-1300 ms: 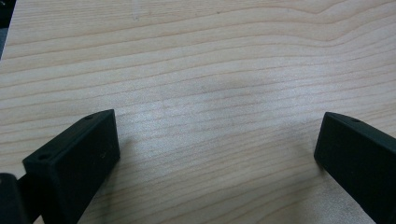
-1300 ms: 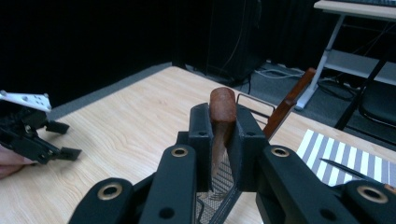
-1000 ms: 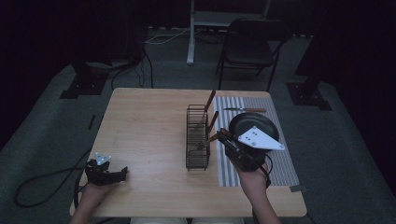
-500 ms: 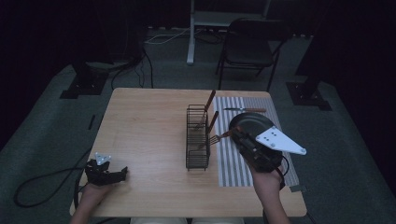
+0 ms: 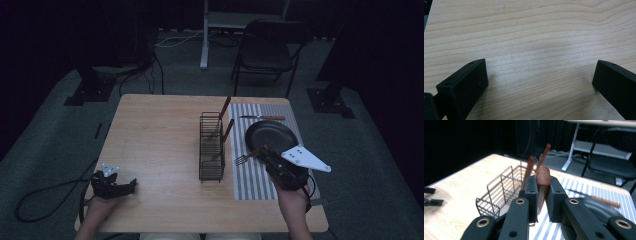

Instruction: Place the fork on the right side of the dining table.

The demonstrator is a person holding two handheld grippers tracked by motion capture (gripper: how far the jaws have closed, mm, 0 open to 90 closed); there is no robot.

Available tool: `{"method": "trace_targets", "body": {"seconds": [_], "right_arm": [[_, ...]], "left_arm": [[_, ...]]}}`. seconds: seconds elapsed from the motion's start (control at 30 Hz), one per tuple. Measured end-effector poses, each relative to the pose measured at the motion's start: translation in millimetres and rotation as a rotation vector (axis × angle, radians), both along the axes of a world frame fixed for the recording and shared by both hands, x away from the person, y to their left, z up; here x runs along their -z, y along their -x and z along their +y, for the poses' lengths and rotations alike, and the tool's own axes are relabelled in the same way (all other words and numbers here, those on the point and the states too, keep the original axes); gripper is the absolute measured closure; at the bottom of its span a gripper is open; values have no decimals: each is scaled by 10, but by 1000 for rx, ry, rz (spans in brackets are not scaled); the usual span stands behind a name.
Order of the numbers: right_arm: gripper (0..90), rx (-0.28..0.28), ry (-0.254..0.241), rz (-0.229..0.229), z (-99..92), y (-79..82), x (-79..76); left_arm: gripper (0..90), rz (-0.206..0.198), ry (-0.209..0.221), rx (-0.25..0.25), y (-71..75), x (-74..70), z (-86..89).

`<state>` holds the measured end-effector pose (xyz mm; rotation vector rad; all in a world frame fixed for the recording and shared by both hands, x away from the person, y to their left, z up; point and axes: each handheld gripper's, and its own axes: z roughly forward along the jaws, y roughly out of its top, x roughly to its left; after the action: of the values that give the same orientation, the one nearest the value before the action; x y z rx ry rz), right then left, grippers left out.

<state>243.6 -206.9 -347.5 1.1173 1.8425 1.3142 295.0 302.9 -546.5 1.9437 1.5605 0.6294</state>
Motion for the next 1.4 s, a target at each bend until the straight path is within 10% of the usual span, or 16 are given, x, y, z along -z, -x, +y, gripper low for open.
{"method": "trace_targets", "body": {"seconds": [0.7,1.4], "right_arm": [[812,95,13,136,-242,7,578],[735,140,-52,212,-516,-7,742]], "left_arm": [[0,0,1,-1,0,0,-2],[0,0,1,-1,0,0,-2]]}}
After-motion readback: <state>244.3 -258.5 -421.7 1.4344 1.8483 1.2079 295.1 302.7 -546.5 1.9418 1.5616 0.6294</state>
